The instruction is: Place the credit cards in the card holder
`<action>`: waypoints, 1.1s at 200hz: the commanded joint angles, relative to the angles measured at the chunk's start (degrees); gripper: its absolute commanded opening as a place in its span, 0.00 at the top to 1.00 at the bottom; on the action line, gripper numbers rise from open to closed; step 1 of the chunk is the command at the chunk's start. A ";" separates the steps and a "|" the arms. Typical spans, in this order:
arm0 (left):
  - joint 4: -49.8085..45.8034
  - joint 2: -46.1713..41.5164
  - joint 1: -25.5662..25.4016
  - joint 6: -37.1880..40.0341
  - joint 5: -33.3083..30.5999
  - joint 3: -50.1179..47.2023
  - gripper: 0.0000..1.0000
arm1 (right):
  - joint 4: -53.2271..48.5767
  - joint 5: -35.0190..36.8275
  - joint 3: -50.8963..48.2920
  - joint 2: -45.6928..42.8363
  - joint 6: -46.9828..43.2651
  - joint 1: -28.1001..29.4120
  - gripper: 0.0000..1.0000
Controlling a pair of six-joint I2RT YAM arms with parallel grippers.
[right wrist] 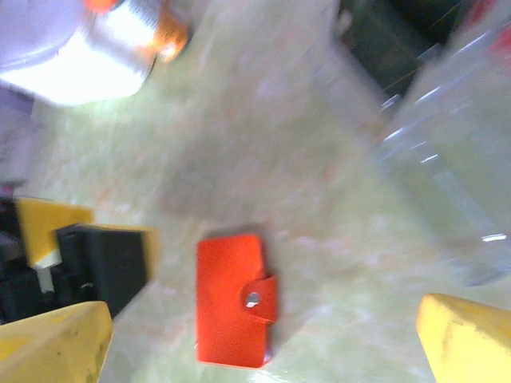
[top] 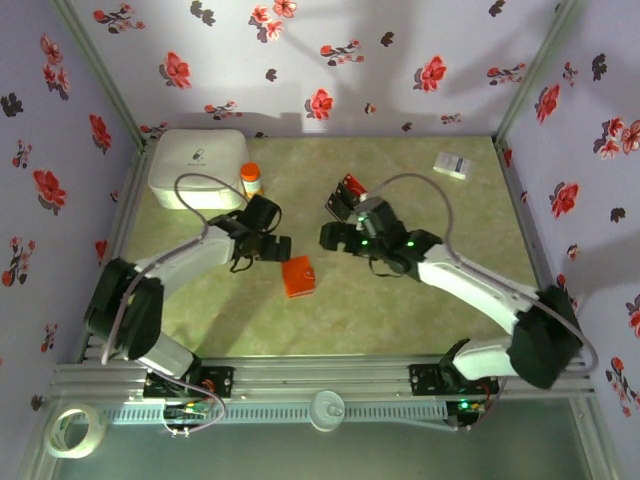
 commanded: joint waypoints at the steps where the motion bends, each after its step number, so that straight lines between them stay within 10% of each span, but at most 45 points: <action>1: 2.55 -7.53 3.13 2.34 -4.20 0.86 0.00 | -10.97 11.36 0.98 -6.75 -4.65 -5.82 0.01; 39: 17.92 -17.65 13.47 8.15 -13.98 -8.06 0.00 | -7.20 31.41 -5.84 -13.45 -12.48 -20.21 0.01; 96: 41.36 -15.92 28.67 18.38 -14.46 -24.49 0.00 | 14.42 36.32 -17.55 -2.46 -23.65 -33.11 0.01; 199: 82.37 1.95 33.45 23.49 -0.34 -36.16 0.00 | 77.69 14.31 -35.50 17.12 -34.94 -38.59 0.01; 220: 80.54 1.92 33.45 24.32 1.82 -35.39 0.00 | 65.32 11.46 -31.48 15.04 -33.47 -40.36 0.01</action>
